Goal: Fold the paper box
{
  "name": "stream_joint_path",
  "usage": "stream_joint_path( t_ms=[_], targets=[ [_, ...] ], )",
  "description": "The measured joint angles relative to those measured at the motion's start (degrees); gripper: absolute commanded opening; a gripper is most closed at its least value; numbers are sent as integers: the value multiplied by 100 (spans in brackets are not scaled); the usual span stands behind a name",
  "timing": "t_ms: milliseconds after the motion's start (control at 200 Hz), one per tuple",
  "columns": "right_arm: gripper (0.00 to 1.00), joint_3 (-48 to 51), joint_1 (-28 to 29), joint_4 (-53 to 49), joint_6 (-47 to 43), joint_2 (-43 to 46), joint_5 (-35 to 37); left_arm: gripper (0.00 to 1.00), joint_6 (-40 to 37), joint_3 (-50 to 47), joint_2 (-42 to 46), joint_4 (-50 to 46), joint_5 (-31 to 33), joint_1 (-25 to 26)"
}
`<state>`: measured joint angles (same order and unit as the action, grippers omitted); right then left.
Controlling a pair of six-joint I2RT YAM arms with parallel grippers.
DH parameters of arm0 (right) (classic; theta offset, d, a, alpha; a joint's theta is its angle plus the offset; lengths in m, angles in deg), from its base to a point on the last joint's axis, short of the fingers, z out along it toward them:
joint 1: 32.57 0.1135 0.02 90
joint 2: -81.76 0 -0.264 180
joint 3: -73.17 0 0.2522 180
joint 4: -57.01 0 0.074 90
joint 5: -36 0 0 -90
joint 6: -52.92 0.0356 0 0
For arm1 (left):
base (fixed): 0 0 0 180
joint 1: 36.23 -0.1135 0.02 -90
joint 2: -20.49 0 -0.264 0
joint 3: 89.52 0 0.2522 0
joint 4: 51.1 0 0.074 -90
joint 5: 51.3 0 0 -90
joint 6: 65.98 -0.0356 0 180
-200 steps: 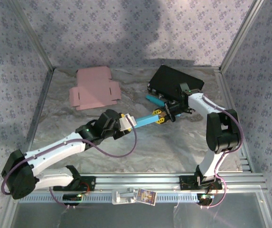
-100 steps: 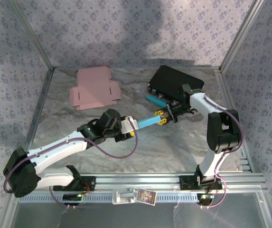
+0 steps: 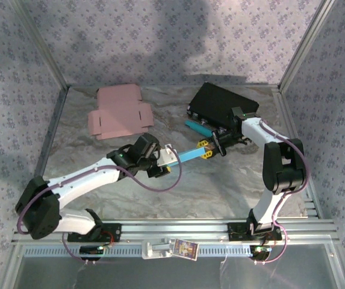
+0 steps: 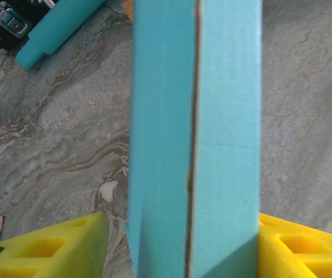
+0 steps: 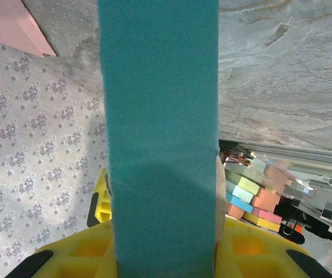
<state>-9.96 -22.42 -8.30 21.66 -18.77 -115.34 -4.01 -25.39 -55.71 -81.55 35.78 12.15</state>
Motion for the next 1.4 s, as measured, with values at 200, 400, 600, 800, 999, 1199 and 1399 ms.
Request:
stream_joint_path(
  t_ms=[200, 400, 600, 800, 999, 1199, 1399],
  targets=[
    [19, 22, 28, 96, 142, 20, -2, 42, -111, 109, -190, 87, 136, 164],
    [21, 238, 37, 258, 367, 87, 0, 28, -179, 188, -308, -11, 210, 227],
    [39, 409, 50, 341, 472, 90, -70, 24, -173, 258, -308, -256, 118, 243],
    [67, 457, 2, 256, 409, 227, 177, 23, -111, 597, -308, -855, -85, 238],
    [64, 125, -455, 50, 24, 1139, 1294, 22, 118, 977, -310, -1729, -413, 186],
    [56, -236, -68, 238, -1241, 2299, 3016, 23, 306, 1040, -407, -2444, -765, -22],
    [65, -96, 1475, 608, -3104, 2747, 4227, 24, 321, 1220, -654, -2876, -946, -275]
  ],
)
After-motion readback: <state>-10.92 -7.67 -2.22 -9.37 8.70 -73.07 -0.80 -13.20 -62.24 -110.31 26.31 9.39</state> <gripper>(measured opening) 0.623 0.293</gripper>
